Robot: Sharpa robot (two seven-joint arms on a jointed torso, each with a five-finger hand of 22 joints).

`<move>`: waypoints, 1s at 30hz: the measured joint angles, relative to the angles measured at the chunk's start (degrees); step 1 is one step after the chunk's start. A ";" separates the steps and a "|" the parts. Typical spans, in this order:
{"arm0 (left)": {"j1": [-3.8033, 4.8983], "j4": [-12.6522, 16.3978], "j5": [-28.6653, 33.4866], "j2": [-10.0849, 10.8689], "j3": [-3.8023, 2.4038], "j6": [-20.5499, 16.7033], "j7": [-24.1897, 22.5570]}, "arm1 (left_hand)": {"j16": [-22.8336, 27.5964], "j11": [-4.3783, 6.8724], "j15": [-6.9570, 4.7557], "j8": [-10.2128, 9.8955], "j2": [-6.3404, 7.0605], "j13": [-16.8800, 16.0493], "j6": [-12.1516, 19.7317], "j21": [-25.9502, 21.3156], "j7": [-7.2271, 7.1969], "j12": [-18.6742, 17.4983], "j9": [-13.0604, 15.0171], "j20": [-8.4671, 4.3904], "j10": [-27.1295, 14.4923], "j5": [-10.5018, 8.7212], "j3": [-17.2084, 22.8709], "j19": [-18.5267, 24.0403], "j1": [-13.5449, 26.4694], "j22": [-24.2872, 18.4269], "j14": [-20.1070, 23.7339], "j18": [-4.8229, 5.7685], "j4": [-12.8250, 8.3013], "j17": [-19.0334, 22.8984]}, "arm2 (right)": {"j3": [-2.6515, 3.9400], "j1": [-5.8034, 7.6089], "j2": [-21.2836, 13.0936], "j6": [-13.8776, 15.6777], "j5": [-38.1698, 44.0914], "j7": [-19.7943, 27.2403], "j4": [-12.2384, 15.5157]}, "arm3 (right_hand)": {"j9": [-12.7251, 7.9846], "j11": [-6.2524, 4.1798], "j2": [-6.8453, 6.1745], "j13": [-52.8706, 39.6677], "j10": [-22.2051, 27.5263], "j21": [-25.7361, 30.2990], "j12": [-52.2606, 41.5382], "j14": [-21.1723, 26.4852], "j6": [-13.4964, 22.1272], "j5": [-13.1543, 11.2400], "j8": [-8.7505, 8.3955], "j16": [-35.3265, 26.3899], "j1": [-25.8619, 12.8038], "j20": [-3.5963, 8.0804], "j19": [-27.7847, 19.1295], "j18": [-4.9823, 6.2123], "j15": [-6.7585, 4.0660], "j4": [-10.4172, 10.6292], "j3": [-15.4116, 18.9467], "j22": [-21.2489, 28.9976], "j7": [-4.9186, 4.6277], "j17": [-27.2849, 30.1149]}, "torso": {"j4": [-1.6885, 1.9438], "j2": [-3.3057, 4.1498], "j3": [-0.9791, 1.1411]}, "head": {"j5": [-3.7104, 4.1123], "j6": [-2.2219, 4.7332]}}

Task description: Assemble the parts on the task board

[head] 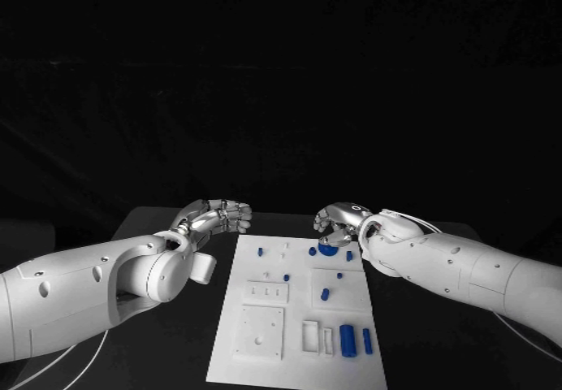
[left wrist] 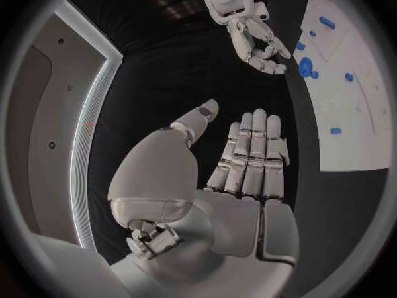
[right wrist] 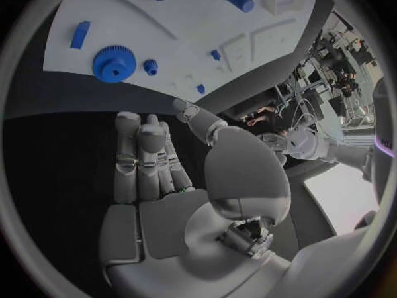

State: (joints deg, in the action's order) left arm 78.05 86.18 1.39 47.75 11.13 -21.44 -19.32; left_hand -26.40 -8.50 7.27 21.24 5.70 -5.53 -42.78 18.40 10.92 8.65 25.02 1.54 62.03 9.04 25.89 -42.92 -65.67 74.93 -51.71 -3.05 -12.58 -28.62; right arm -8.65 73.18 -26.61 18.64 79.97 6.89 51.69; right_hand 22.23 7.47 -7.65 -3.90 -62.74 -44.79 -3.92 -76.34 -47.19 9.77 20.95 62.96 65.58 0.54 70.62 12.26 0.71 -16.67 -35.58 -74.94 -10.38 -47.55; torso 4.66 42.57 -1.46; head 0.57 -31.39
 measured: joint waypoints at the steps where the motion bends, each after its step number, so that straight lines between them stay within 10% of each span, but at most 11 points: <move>1: 0.01 0.06 -0.05 -0.01 0.00 0.02 0.00 | 0.00 0.00 0.00 -0.16 -0.07 0.05 0.00 0.00 0.00 0.00 0.00 0.00 0.00 0.00 -0.02 0.00 0.22 0.00 0.00 0.00 -0.26 0.00 | 0.01 -0.04 0.14 0.01 0.56 -0.16 -0.11 | 0.00 0.00 0.00 0.00 0.00 0.00 0.00 0.01 0.00 0.00 0.00 0.00 0.00 0.00 0.00 0.00 0.01 0.00 0.00 0.00 0.00 0.07 | 0.07 0.28 -0.05 | 0.10 0.18; 30: 0.18 0.62 -0.43 -0.36 -0.53 0.79 0.05 | 0.23 -0.20 0.00 -0.43 -0.12 0.23 0.00 0.00 0.00 -0.50 -0.13 0.00 -0.20 0.00 0.11 0.00 0.84 -0.01 0.00 0.40 -0.43 0.02 | 0.01 -0.94 2.19 0.59 10.72 -4.64 -2.27 | -0.01 0.20 -0.80 0.05 1.01 -0.45 0.00 0.16 0.14 -0.67 -0.54 1.60 0.80 -0.01 0.01 -0.01 0.14 0.00 -0.35 0.01 0.27 1.01 | 0.37 3.71 -0.67 | 0.61 1.57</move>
State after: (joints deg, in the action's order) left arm 78.23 86.80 0.96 47.39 10.60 -20.65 -19.26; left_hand -26.17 -8.71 7.27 20.81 5.59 -5.31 -42.78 18.40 10.92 8.14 24.89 1.54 61.82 9.04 26.00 -42.92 -64.83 74.91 -51.71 -2.65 -13.01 -28.60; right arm -8.64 72.24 -24.42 19.23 90.69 2.25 49.42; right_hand 22.21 7.67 -8.46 -3.85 -61.73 -45.25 -3.92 -76.18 -47.05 9.10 20.41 64.56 66.38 0.53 70.63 12.24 0.85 -16.67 -35.92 -74.93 -10.11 -46.54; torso 5.04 46.28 -2.13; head 1.18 -29.82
